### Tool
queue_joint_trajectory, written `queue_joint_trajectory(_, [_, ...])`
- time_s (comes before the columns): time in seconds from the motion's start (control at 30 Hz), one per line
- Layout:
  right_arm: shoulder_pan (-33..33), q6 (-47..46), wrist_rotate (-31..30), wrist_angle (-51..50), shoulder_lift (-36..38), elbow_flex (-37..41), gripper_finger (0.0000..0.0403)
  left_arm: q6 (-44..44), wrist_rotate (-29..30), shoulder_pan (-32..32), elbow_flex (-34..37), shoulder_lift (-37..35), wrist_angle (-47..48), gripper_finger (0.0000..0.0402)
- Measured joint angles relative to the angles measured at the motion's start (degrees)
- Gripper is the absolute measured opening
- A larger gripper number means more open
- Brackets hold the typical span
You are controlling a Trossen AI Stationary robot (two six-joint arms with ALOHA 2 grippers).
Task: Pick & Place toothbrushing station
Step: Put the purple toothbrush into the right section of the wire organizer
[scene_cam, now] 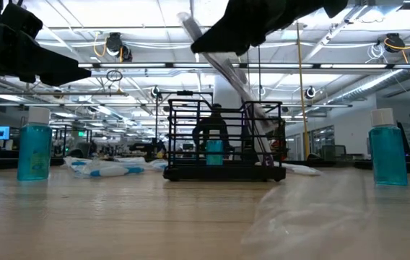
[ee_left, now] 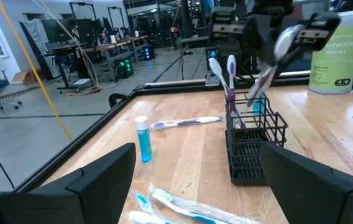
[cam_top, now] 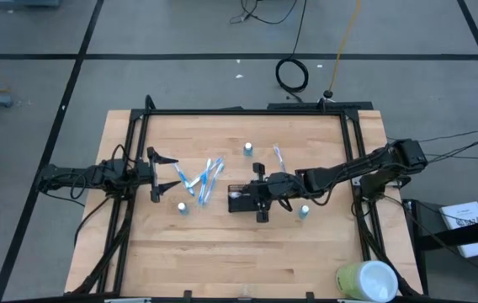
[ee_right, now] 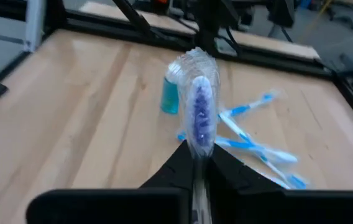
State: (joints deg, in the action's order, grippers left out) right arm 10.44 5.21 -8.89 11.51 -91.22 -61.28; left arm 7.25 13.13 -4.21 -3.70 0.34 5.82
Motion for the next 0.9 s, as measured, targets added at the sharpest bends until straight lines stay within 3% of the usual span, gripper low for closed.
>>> queue_joint_trajectory(0.1, [1.06,0.03,-0.47,1.12,0.00,0.00,0.0011,0.00,0.00,-0.01,0.00,0.00,0.00,0.0351])
queue_joint_trajectory(0.43, [5.71,0.20,-13.36,2.65,0.00,0.31,0.0008,0.00,0.00,0.00,0.00,0.01,0.00,0.0351])
queue_joint_trajectory(0.67, [6.80,-1.36,-15.31,16.09,4.15,9.74,0.0007,0.00,0.00,-0.02,0.00,0.00,0.00,0.0351])
queue_joint_trajectory(0.9, [6.15,-1.53,-14.89,39.27,9.16,23.87,0.0007,0.00,0.00,-0.02,0.00,0.00,-0.02,0.0351])
